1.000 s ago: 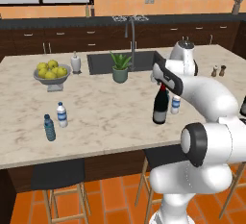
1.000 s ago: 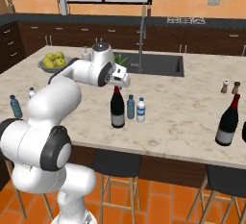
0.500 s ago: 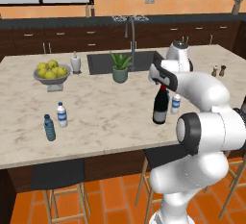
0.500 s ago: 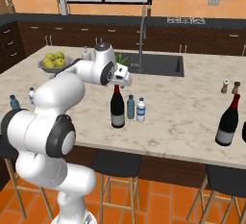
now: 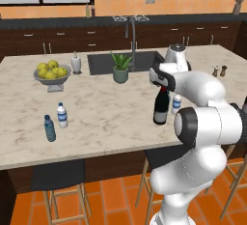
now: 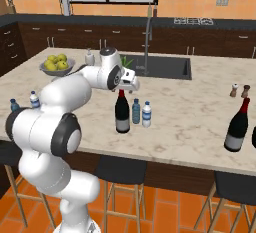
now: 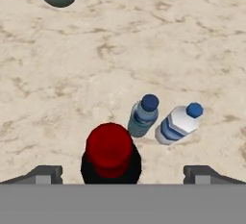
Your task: Move the plastic bottles in the middle to the plastics group, and the glass bottles in the middle to the glass group.
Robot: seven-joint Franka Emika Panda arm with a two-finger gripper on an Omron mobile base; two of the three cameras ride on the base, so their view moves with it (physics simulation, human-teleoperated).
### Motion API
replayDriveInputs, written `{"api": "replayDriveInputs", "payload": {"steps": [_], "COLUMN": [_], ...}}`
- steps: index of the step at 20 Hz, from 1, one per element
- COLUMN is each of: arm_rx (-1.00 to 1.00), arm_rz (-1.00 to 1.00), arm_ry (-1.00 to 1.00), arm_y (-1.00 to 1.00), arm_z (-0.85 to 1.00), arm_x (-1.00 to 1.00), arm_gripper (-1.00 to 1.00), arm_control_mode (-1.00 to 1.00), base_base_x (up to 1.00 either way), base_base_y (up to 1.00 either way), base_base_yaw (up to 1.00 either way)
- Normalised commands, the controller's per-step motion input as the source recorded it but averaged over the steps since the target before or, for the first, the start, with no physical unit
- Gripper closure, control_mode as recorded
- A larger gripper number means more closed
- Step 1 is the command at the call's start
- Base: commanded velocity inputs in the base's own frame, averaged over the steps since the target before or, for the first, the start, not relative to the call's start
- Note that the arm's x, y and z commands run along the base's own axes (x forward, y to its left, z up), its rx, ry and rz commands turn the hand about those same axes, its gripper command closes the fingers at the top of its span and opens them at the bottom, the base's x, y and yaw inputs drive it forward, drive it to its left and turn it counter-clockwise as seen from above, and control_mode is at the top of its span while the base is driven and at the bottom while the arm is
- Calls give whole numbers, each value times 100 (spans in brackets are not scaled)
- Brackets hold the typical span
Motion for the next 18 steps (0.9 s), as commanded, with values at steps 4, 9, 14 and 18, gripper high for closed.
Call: {"api": "replayDriveInputs", "payload": {"steps": [4, 9, 14, 18], "arm_rx": [2, 1, 1, 1], "arm_rz": [0, -2, -2, -2], "arm_ry": [0, 0, 0, 0], "arm_y": [1, 4, 1, 0], "arm_z": [-1, -6, -11, -21], "arm_x": [19, 23, 5, -1], "arm_gripper": [-100, -100, -100, 100], "arm_control_mode": [-100, -100, -100, -100], "base_base_x": [0, 0, 0, 0], "base_base_y": [0, 0, 0, 0], "base_base_yaw": [0, 0, 0, 0]}}
